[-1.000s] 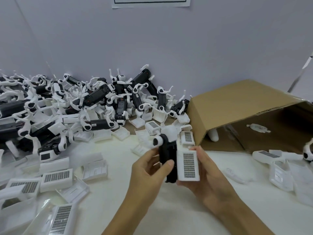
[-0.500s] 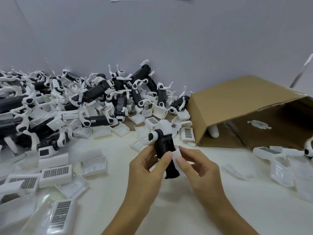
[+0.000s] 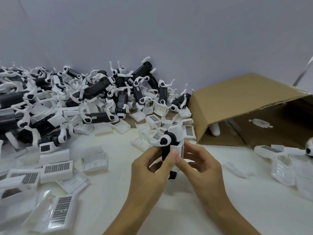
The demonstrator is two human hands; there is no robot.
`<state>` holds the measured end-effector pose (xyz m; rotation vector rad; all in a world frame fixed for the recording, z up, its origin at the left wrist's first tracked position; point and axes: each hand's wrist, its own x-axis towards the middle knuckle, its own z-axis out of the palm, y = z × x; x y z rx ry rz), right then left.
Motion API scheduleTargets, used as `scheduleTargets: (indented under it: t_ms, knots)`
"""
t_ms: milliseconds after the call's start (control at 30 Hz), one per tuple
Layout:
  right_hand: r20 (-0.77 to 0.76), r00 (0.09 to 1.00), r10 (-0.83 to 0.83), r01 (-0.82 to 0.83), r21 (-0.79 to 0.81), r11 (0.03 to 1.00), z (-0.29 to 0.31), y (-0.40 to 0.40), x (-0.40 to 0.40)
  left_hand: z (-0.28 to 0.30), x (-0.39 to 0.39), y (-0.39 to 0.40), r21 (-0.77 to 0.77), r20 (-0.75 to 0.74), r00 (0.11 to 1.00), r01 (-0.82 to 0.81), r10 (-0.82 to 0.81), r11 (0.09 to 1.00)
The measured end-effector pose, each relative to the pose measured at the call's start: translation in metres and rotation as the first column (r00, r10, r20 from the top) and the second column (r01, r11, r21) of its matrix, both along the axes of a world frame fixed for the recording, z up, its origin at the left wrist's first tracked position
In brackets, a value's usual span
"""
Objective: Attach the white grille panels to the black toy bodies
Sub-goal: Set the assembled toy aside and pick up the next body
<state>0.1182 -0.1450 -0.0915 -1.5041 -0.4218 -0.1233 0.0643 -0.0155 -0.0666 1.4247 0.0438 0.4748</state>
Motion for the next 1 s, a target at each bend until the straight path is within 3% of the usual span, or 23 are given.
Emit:
scheduleTargets:
  t_ms: [100,200,367,467,667,733,867,1000]
  knots:
    - [0.033,0.997,0.073,-0.073,-0.013,0.997,0.0009,-0.0003,-0.0013,0.0000,0.0030,0.0052,-0.053,-0.019,1.000,-0.002,0.001,0.999]
    - [-0.020,0.991,0.129,-0.127,0.070,0.989,0.0006,0.0002,-0.0003,-0.0004,0.0060,0.0091,-0.092,-0.072,0.997,0.011,-0.018,0.996]
    - [-0.187,0.973,0.134,-0.126,0.055,0.990,0.0030,0.0013,0.0002,-0.0025,0.0072,0.0047,-0.123,-0.089,0.986,0.130,-0.142,0.984]
    - [-0.121,0.984,0.134,-0.136,-0.013,0.991,0.0038,0.0037,-0.0038,-0.0022,0.0067,0.0039,-0.036,-0.092,0.990,0.103,-0.106,0.994]
    - [0.106,0.994,0.017,-0.004,-0.117,0.993,0.0014,0.0062,-0.0076,-0.0005,0.0041,0.0028,0.168,-0.036,0.999,-0.009,0.015,0.986]
    - [0.101,0.995,0.017,-0.008,-0.092,0.996,0.0012,0.0044,-0.0071,0.0000,0.0043,0.0043,0.156,-0.043,0.999,0.016,-0.010,0.988]
    - [-0.060,0.993,0.102,-0.102,0.014,0.995,0.0016,0.0026,-0.0054,0.0010,0.0055,0.0062,0.108,-0.087,0.993,0.087,-0.077,0.990]
    - [0.005,0.999,0.045,-0.045,-0.025,0.999,0.0058,-0.0001,-0.0044,-0.0004,0.0072,0.0105,0.132,-0.094,0.992,0.093,-0.081,0.987]
